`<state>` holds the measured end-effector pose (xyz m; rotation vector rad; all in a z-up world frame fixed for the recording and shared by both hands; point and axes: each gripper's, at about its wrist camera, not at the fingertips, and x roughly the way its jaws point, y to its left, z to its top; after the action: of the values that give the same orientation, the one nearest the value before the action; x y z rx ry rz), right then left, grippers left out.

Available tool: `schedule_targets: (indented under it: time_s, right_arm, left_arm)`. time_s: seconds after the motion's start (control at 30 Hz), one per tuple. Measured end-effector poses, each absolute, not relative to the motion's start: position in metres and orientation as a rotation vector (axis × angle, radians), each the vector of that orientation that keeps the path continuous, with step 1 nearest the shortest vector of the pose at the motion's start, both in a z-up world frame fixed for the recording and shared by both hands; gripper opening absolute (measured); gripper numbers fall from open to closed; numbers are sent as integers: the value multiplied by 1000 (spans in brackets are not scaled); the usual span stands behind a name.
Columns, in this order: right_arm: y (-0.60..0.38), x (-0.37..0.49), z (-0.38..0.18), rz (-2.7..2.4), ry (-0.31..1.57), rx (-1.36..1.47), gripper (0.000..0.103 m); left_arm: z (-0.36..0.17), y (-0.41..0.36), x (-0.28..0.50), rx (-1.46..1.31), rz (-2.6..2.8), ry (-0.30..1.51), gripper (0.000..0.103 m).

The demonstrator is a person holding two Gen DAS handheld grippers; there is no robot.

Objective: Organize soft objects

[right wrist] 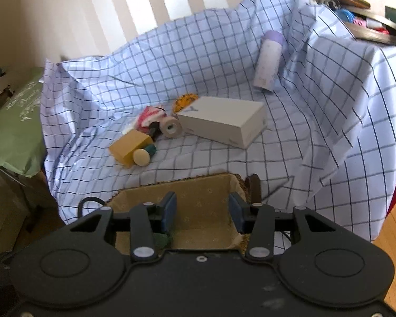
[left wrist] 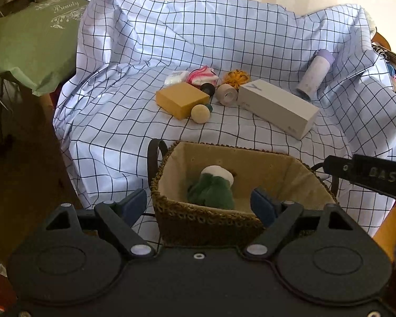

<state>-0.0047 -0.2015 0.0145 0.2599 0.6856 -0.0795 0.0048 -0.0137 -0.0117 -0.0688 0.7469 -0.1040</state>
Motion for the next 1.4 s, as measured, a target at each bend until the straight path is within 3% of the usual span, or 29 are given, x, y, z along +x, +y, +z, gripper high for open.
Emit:
schedule_targets:
  time_s: [0.07, 0.13, 0.27, 0.63, 1.3, 1.4]
  right_arm:
    - [-208, -7, 15, -60, 703, 265, 44]
    - [-213, -12, 18, -22, 733, 257, 52]
    - [-210, -25, 17, 35, 793, 154, 53]
    - [-189, -15, -29, 245, 1041, 162, 52]
    - [-120, 30, -103, 384, 1287, -37, 50]
    - [-112, 37, -120, 390, 1334, -56, 46]
  left_arm:
    - [-11, -13, 4, -68, -98, 740, 82]
    - [-11, -12, 5, -73, -92, 738, 82]
    - [-11, -12, 5, -83, -85, 739, 82]
    - [-13, -4, 6, -114, -61, 746, 82]
    - [-10, 9, 7, -160, -20, 722, 82]
    - [-11, 10, 8, -164, -22, 728, 82]
